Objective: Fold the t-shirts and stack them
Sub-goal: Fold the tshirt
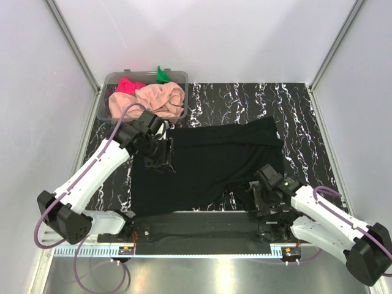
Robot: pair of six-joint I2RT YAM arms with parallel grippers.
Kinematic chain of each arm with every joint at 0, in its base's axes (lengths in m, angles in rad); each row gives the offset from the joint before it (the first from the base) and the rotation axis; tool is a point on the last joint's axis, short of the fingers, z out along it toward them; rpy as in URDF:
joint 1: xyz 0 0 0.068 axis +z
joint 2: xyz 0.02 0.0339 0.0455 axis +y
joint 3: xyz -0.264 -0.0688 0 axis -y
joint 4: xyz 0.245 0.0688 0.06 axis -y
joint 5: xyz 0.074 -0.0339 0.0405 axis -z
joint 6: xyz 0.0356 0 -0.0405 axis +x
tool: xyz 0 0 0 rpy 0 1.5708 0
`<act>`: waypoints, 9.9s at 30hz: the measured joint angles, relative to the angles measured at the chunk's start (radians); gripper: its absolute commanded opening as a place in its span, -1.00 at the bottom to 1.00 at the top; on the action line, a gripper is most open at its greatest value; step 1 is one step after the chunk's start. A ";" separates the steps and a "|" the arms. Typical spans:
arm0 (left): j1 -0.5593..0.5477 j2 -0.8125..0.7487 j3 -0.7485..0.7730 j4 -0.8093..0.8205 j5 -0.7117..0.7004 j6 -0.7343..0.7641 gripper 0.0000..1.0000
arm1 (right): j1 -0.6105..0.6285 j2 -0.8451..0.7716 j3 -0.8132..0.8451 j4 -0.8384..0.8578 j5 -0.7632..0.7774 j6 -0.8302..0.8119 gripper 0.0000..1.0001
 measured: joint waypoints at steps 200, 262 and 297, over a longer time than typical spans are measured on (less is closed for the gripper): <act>0.113 0.013 -0.572 0.148 -0.167 -0.243 -0.36 | 0.001 -0.262 0.415 -0.383 0.172 -0.094 -1.00; 0.119 0.177 -0.518 0.068 -0.105 -0.241 0.30 | 0.001 -0.220 0.425 -0.381 0.197 -0.173 -1.00; 0.151 -0.185 -0.742 0.186 -0.159 -0.369 0.29 | 0.001 -0.289 0.404 -0.373 0.105 -0.240 -1.00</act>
